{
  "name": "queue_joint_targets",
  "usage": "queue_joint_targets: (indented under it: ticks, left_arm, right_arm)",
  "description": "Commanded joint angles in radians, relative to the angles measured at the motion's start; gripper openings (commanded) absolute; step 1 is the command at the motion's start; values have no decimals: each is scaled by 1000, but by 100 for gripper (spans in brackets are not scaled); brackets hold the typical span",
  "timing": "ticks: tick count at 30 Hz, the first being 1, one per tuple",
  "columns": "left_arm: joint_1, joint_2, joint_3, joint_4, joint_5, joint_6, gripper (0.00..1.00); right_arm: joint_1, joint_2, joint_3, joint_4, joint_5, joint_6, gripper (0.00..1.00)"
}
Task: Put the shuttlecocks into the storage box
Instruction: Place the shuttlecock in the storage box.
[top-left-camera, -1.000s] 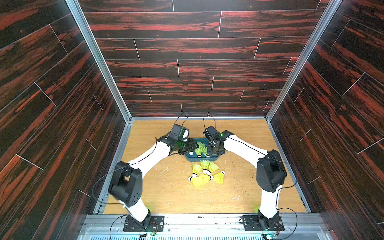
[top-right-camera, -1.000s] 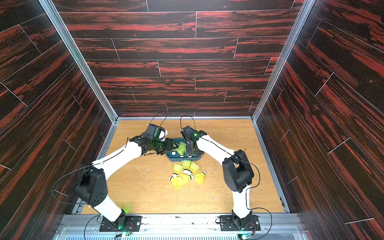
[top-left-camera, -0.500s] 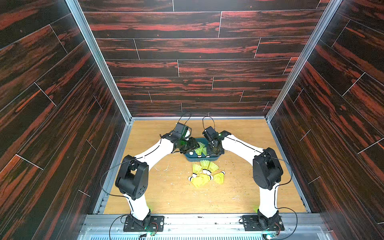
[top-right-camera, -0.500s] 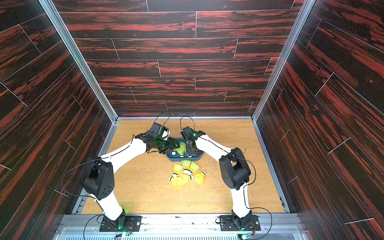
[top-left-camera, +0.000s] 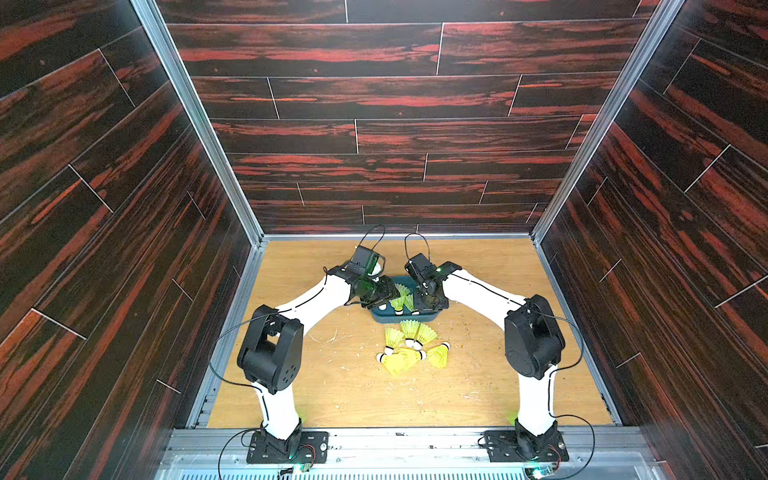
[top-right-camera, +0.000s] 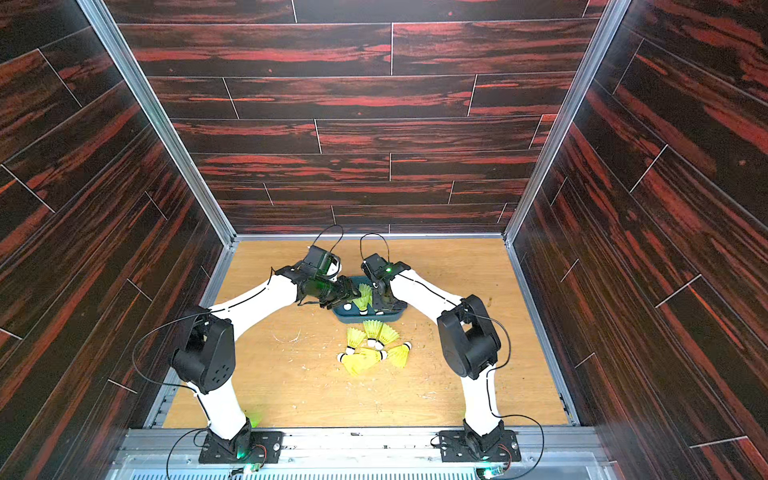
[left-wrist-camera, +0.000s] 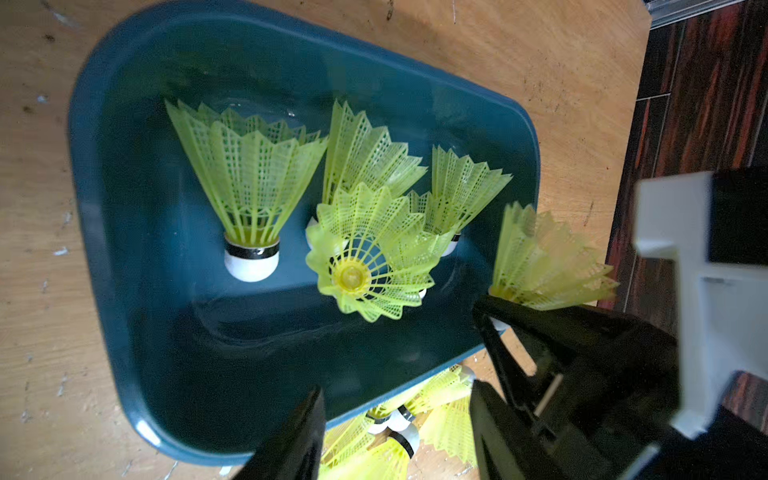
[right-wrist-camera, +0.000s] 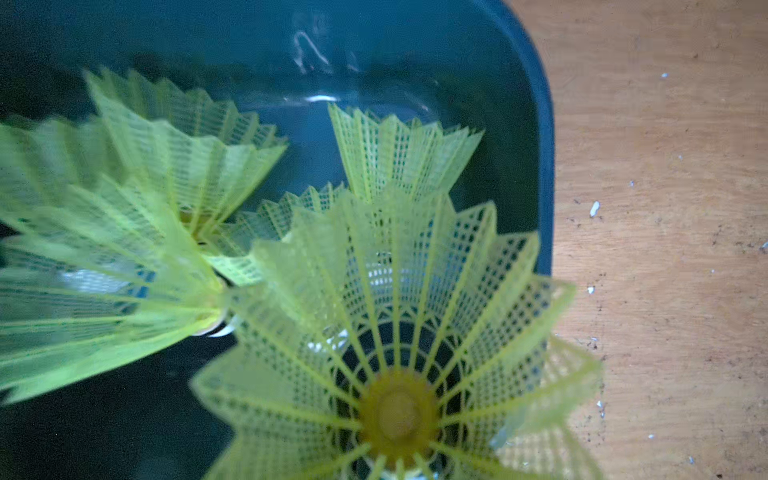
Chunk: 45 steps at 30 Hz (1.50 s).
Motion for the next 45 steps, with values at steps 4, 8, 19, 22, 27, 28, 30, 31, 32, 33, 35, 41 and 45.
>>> queue_joint_targets:
  ticks: [4,8,19,22,27,28,30,31,32,33,35,41,45]
  left_arm:
    - [-9,12,39,-18,8,19,60]
    - [-11,18,43,-19,11,22,60]
    - [-17,25,51,-26,19,26,60]
    - [-17,23,51,-27,17,28,60]
    - [-18,18,51,-29,14,28,60]
    - [-18,17,51,-29,12,31,60]
    - [-18,13,50,-30,10,32,60]
    - [-17,11,51,-30,7,34,60]
    - [-18,8,51,-31,7,35,60]
    - [-19,6,50,-33,4,35,60]
    - [-18,-1,50,-38,-2,42,60]
    - [-19,-37,34,-55,-27,73,60]
    - [-18,-76,10,-82,-48,129,60]
  right_arm:
    - [-5,26,-18,-42,25,17,26]
    - [-5,30,-11,-49,35,20,32]
    - [-6,38,4,-69,42,23,45]
    - [-6,29,11,-75,44,25,45]
    - [-6,10,26,-92,52,30,47]
    - [-5,6,33,-97,53,31,47]
    - [-6,-2,43,-104,55,34,49]
    - [-7,-6,50,-109,57,36,50]
    - [-6,-9,56,-115,57,36,50]
    - [-7,-14,65,-119,56,36,51]
    - [-6,-23,79,-128,56,37,54]
    - [-6,-51,125,-153,56,37,58]
    - [-6,-88,138,-157,51,38,60]
